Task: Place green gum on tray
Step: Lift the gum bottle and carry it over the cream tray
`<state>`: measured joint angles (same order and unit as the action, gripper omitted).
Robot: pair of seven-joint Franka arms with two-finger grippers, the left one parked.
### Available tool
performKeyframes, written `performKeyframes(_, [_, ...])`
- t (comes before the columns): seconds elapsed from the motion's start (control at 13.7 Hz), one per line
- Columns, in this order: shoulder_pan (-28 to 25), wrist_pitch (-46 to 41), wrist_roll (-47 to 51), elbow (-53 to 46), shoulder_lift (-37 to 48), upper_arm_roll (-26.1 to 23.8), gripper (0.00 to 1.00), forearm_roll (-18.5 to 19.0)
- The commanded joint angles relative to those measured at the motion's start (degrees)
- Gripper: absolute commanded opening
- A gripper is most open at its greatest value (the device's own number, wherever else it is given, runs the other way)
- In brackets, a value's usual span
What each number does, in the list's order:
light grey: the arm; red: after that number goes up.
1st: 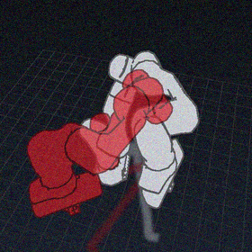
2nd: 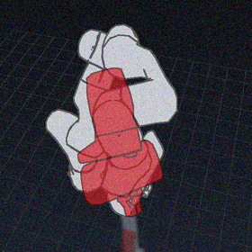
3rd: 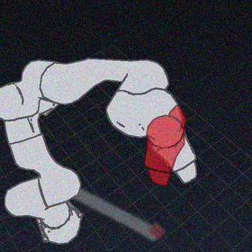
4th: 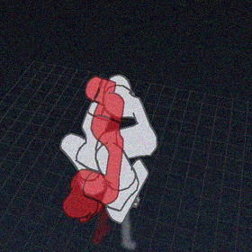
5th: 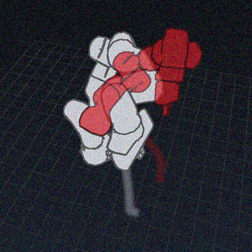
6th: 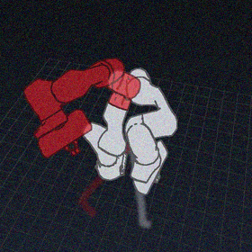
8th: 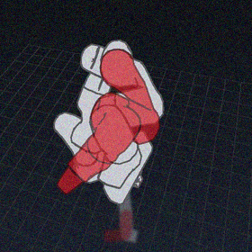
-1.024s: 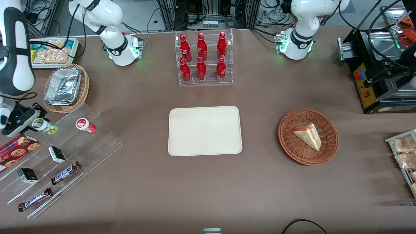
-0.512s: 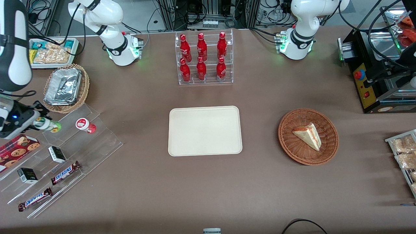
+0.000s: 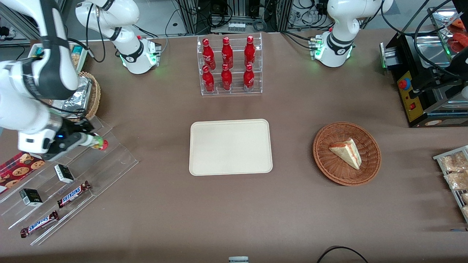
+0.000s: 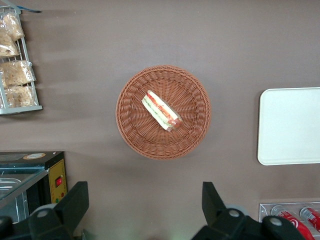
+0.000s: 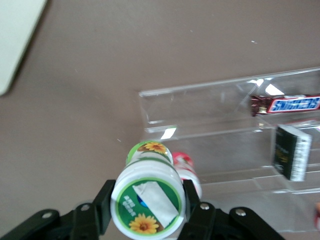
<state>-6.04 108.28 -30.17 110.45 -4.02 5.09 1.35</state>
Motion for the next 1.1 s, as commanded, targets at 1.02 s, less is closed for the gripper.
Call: performKeyframes(1.02, [-29.9,9.5,59.7,-15.6,-22.2,0.5,0.0,-1.4])
